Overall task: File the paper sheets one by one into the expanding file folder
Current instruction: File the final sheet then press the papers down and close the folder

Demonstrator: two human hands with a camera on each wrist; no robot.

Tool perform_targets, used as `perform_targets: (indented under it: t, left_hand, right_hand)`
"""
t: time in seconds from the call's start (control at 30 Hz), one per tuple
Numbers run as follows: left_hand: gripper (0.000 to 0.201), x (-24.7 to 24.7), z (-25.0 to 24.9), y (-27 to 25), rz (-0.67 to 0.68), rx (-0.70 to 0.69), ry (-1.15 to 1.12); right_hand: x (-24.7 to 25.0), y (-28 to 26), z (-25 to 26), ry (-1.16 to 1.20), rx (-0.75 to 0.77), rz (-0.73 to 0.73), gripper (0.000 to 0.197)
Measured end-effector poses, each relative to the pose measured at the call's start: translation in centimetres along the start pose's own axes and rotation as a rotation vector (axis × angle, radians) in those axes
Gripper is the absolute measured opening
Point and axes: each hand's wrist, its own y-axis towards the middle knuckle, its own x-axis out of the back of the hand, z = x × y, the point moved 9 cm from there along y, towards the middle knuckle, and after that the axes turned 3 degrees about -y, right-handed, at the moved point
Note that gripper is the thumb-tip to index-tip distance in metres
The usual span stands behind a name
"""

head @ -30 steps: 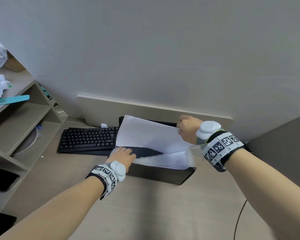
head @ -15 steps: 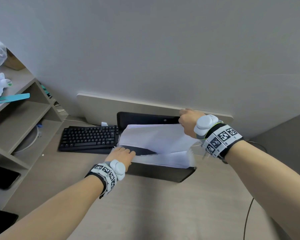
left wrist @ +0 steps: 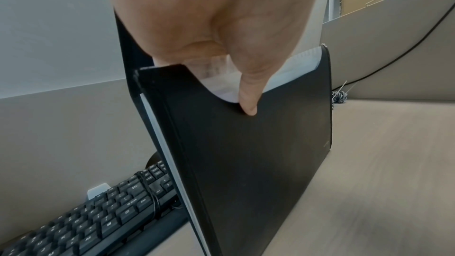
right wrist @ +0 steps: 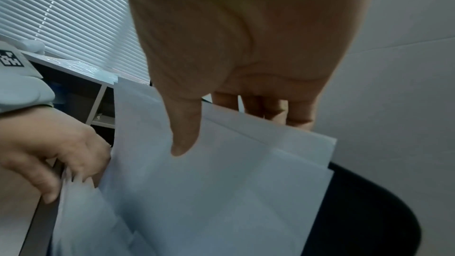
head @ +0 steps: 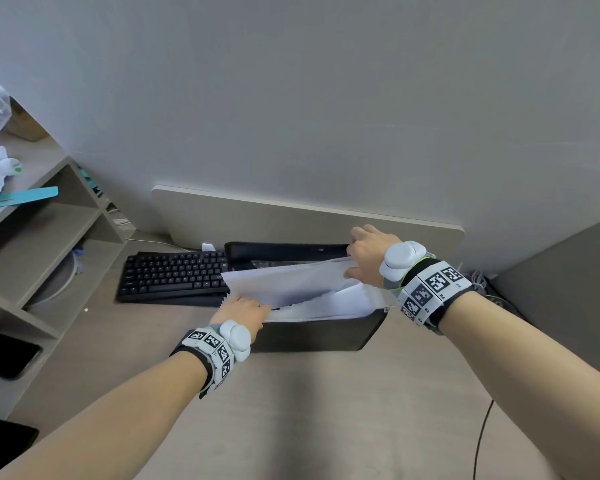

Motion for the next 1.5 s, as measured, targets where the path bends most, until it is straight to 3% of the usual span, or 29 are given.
perform_targets:
  t: [0.2,0.4,0.53,0.7,0.77,0.87,0.97,1.03,1.13,1.23,1.33,1.5]
  left_hand:
    - [0.020,-0.2,-0.3,-0.4,0.014,-0.002,-0.010]
    - [0.023,0.5,-0.7,-1.6,0.003,0.001,-0.028]
    - [0.030,0.7,-0.7,-2.3,0.014,-0.006,-0.016]
    - [0.036,1.8,-0.9,-3.3,-0.026,-0.001,-0.081]
    - [0.037,3.3,-0.7,-3.7,-0.081,0.021,-0.151]
    - [0.035,6.8,-0.5,-4.2,-0.261,0.021,-0.247]
    - [0.034,11.0,-1.2,-5.0,-0.520,-0.047,-0.120]
    - [0.045,12.3,-1.2,-5.3,-0.597,-0.022,-0.073]
    - [0.059,12.1,0.3,-4.9,-0.518,0.099,-0.125]
    - [0.041,10.1,1.3,-3.9,-0.292,0.149,-0.187]
    - [0.024,9.7,0.2,-3.6,-0.194,0.062,-0.061]
    - [0.033,10.4,-0.4,-2.5,-0.143,-0.044,0.101]
  right_hand:
    - [2.3,-0.1,-0.8,0.013,-0.042,-0.062,0.015]
    - [3.2,-0.1,-0.9,0.049,-0.052,-0.076,0.019]
    - [1.2,-0.8,-0.2,0.047,-0.058,0.030,0.024]
    - [3.9,-1.5,0.0,0.097,-0.022,-0.148,0.032]
    - [4.4,-1.2,0.2,0.052,-0.007,-0.132,0.027]
    - [4.3,-0.8,0.4,0.023,0.011,-0.088,0.037]
    - [4.1,-0.7,0.4,-0.001,-0.001,-0.071,0.033]
    - [4.0,-0.7,0.2,-0.002,-0.018,-0.067,0.028]
    - [3.8,-0.5,0.4,0.001,-0.003,-0.072,0.035]
    - [3.6,-0.5,0.6,-0.018,0.025,-0.058,0.038]
    - [3.5,-0.2,0.7,-0.064,0.047,-0.075,0.039]
    - [3.4,0.2,0.8,-0.068,0.063,-0.081,0.041]
